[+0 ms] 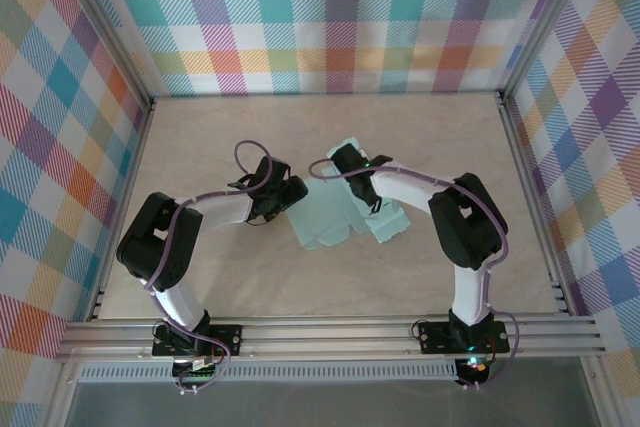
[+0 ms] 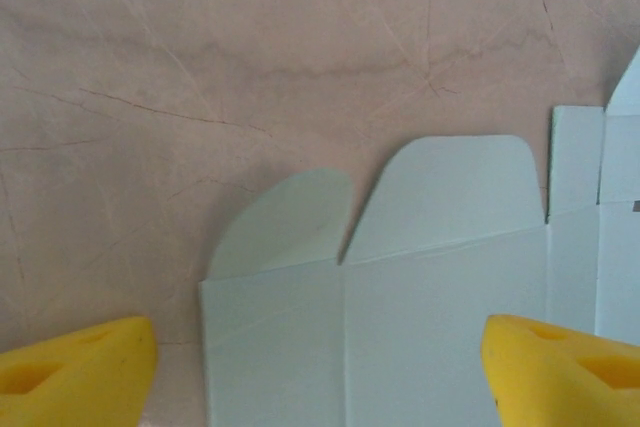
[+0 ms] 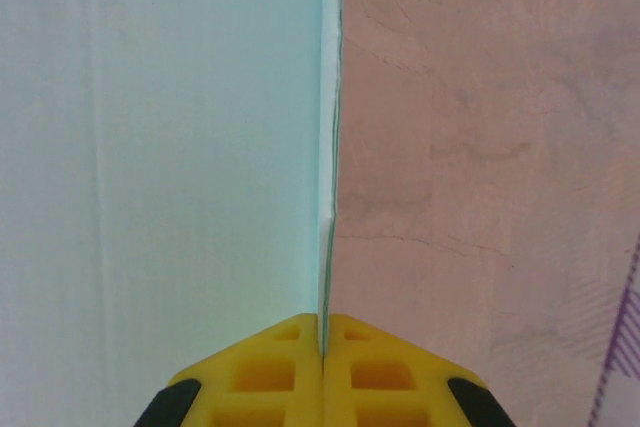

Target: Fold the paper box

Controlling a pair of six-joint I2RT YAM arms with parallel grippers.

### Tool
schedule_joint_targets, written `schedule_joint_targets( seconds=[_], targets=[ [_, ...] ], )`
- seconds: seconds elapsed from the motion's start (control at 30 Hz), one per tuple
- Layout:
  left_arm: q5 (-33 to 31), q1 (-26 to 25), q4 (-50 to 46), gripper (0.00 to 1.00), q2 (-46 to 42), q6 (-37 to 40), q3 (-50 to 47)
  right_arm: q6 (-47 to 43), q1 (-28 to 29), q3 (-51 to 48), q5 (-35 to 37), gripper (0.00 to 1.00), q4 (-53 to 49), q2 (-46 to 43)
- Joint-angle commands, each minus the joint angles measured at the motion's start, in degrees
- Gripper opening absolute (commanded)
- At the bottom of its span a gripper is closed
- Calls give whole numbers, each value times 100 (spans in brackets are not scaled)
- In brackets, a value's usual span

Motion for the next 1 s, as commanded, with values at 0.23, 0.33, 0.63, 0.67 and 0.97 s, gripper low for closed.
schedule_joint_targets(
  seconds=[0.23,0.33,0.63,0.67,0.97],
  targets=[
    [67,28,65,84,27,25,68,344,-108,-228,-1108,0,230,-173],
    [67,15,42,85,7,62,85,439,-240,-221,-1947,8,265,-402],
    [-48,-29,-150,85,-5,273,226,685,-993,-270,-3868,49,407,-985],
    [-48,-29,-152,85,0,277,227,718,-1121,-288,-4028,50,427,-1039],
    [-107,-56,-351,86,10,397,347,477,-1864,-295,-4565,46,423,-886]
  ],
)
